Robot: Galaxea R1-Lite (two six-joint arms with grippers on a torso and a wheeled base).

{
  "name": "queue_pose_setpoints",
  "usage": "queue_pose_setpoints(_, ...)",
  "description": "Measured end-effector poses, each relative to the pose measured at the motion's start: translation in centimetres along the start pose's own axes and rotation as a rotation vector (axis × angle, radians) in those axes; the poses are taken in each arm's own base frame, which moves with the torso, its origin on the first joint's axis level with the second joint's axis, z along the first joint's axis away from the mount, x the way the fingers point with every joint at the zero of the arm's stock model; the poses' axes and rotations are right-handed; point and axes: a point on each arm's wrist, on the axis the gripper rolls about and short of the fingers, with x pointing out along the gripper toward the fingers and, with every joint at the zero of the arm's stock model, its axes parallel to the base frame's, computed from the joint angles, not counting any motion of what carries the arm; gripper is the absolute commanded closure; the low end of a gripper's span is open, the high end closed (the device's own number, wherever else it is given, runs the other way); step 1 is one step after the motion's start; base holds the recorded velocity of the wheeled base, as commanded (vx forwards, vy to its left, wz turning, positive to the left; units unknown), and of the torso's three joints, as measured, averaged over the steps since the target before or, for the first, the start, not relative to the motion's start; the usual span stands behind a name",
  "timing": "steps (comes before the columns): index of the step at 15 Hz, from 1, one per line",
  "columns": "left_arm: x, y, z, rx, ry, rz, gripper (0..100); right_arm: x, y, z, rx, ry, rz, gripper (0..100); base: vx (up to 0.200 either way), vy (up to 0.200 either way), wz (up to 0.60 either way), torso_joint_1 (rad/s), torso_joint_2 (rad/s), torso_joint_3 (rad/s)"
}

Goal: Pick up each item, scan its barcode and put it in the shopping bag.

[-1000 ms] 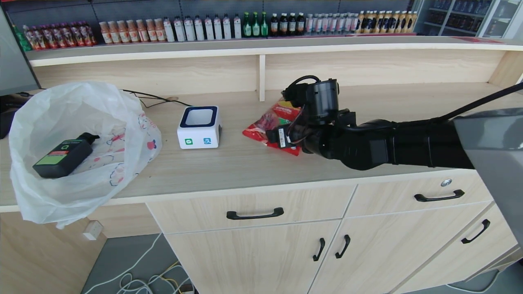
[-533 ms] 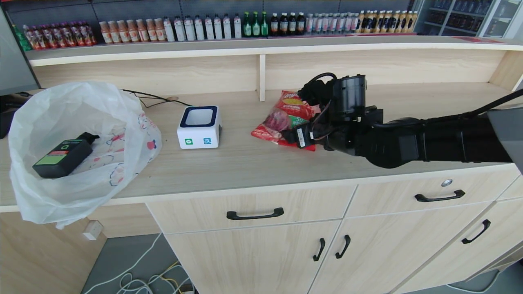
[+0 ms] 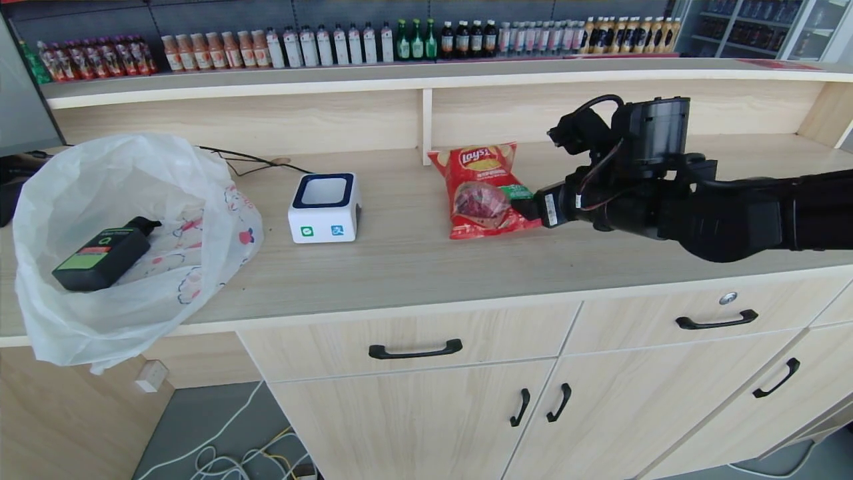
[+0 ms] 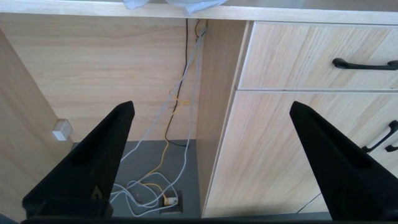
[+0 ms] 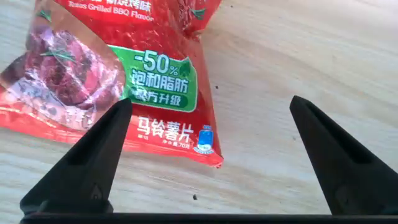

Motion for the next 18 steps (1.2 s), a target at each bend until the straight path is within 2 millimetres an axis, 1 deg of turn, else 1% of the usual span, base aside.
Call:
queue_pose_setpoints(1, 0.0, 0.0, 0.0, 0.0, 0.0, 0.0, 0, -0.3, 0.2, 0.6, 0.006, -0.022, 0.012, 0, 0.0, 0.0, 0.0, 0.0, 0.0, 0.0)
queue_pose_setpoints(3, 0.0, 0.0, 0.0, 0.0, 0.0, 0.0, 0, -0.4, 0.7, 2.3, 0.082, -0.085, 0.031, 0, 0.0, 0.0, 0.0, 0.0, 0.0, 0.0)
queue_pose_setpoints(4, 0.0, 0.0, 0.0, 0.0, 0.0, 0.0, 0, -0.3, 1.6, 3.2, 0.113, -0.109, 0.053, 0, 0.0, 0.0, 0.0, 0.0, 0.0, 0.0)
queue_pose_setpoints(5, 0.0, 0.0, 0.0, 0.0, 0.0, 0.0, 0, -0.1, 2.3, 3.7, 0.121, -0.117, 0.072, 0, 0.0, 0.0, 0.0, 0.0, 0.0, 0.0)
queue_pose_setpoints(9, 0.0, 0.0, 0.0, 0.0, 0.0, 0.0, 0, 1.1, 3.7, 5.2, 0.122, -0.13, 0.097, 0, 0.0, 0.0, 0.0, 0.0, 0.0, 0.0)
queue_pose_setpoints(11, 0.0, 0.0, 0.0, 0.0, 0.0, 0.0, 0, 2.0, 4.2, 5.2, 0.12, -0.128, 0.099, 0, 0.0, 0.0, 0.0, 0.0, 0.0, 0.0)
queue_pose_setpoints(18, 0.0, 0.0, 0.0, 0.0, 0.0, 0.0, 0, 4.3, 5.2, 3.3, 0.113, -0.081, 0.107, 0, 0.0, 0.0, 0.0, 0.0, 0.0, 0.0)
